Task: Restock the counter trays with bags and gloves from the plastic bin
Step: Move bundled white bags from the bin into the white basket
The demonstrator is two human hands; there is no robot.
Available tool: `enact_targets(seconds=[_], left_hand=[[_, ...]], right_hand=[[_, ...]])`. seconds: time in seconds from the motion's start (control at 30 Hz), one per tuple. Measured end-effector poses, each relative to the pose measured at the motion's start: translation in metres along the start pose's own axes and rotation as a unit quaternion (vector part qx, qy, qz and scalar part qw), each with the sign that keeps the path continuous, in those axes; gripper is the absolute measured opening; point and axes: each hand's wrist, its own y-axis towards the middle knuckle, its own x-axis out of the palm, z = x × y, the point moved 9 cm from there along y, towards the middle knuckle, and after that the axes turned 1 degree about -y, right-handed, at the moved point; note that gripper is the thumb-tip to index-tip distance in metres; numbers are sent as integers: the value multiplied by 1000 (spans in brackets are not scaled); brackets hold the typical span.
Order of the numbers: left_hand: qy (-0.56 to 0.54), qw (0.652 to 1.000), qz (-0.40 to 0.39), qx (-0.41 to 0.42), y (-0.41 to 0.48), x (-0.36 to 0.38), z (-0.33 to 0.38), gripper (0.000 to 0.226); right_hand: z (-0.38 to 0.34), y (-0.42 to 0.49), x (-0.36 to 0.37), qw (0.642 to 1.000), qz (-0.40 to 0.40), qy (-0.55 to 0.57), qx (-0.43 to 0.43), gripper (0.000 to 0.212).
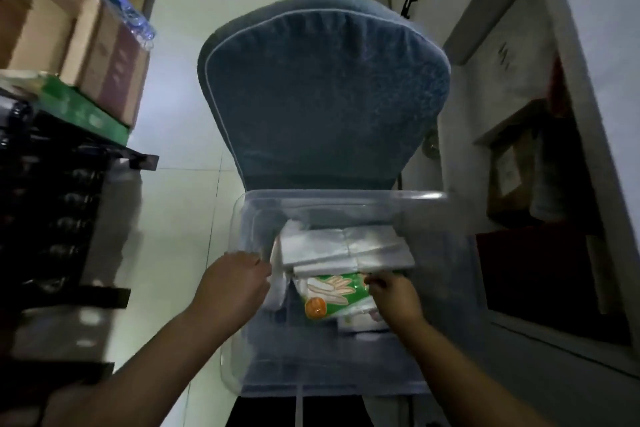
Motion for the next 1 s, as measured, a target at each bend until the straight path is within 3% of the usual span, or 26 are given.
enact_targets(seconds=[0.1,0.2,0.3,0.4,0.5,0.6,0.63,0.67,0.73,0.77,0.8,0.9,1.0], left_hand=[[-2,1000,13,-2,18,17,-1,23],[-10,999,30,-7,33,28,-2,17],[-19,999,44,-21,42,37,-4,13],[-35,998,44,-32,47,45,-4,14],[-42,997,53,-30,49,47,-1,17],[-40,997,58,-24,49,47,2,18],[-39,997,61,-21,49,46,2,18],[-38,997,61,-19,50,45,3,18],[-37,998,57,-18,51,42,3,18],[-39,998,54,-18,52,41,3,18],[-42,997,55,-18,53,38,3,17],[-88,994,45,-36,57,36,2,20],[-149,986,3,-75,63,43,2,44]], right_hand=[[11,50,24,979,22,181,96,29],[12,86,47,942,6,288,175,30],[9,101,62,891,22,382,246,5],[5,119,78,841,29,480,246,26],[-16,124,79,843,27,489,220,17],[-17,129,77,843,57,484,228,38],[-16,127,80,819,54,515,246,38],[-13,122,81,772,72,562,288,37],[-10,111,75,765,96,560,304,36],[-7,102,77,721,114,611,305,35],[-6,93,74,745,106,593,286,31],[-7,62,65,765,74,593,243,4],[-21,32,62,777,3,608,165,8]])
